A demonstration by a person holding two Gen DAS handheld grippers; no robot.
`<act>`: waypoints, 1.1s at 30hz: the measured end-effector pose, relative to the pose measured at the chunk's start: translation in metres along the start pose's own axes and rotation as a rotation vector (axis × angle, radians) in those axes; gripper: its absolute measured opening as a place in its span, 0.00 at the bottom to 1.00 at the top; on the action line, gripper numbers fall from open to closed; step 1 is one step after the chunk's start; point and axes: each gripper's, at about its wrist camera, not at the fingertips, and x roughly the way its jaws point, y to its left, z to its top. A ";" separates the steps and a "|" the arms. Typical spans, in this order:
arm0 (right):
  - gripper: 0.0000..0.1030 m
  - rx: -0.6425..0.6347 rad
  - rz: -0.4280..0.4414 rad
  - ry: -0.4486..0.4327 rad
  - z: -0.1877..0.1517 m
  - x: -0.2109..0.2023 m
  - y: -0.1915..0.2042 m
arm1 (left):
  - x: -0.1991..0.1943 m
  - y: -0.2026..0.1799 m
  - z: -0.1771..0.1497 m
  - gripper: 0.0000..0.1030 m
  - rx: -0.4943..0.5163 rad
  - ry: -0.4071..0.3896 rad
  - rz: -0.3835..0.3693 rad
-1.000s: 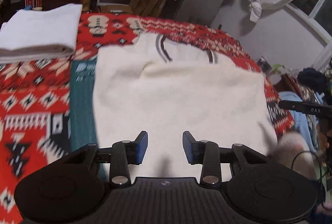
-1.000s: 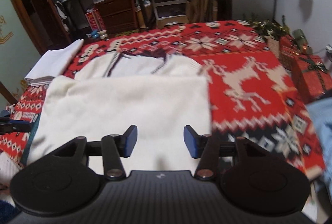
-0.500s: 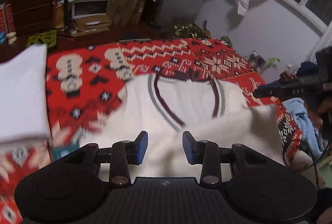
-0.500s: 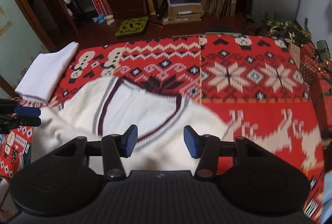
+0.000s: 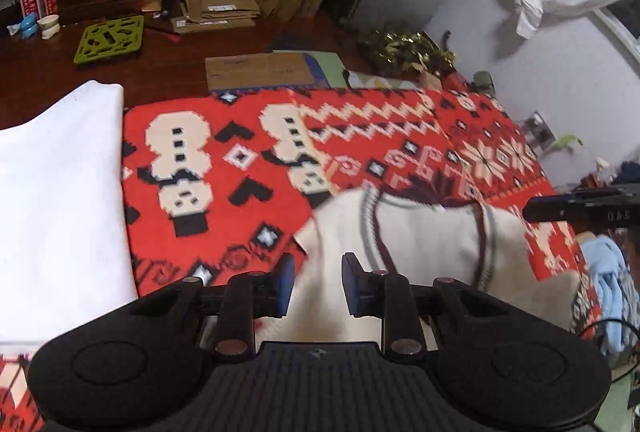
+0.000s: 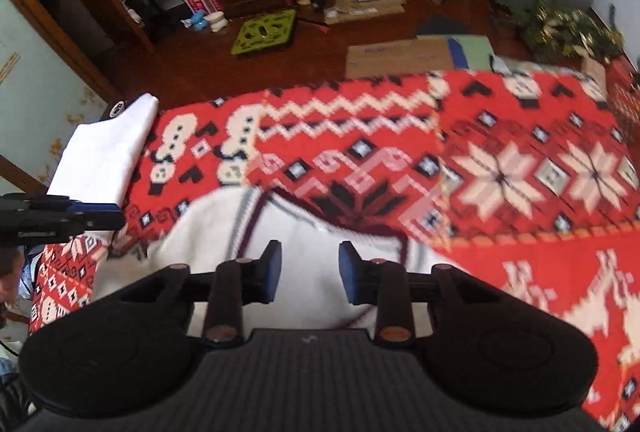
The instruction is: Fold clothes
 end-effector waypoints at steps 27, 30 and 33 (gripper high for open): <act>0.30 -0.428 -0.019 0.118 0.027 0.152 0.059 | 0.094 -0.007 0.011 0.25 0.297 0.114 -0.064; 0.03 -0.440 -0.014 0.121 0.026 0.151 0.059 | 0.097 -0.012 0.011 0.18 0.336 0.123 -0.062; 0.00 -0.427 -0.009 0.124 0.025 0.150 0.060 | 0.098 -0.016 0.011 0.05 0.357 0.135 -0.065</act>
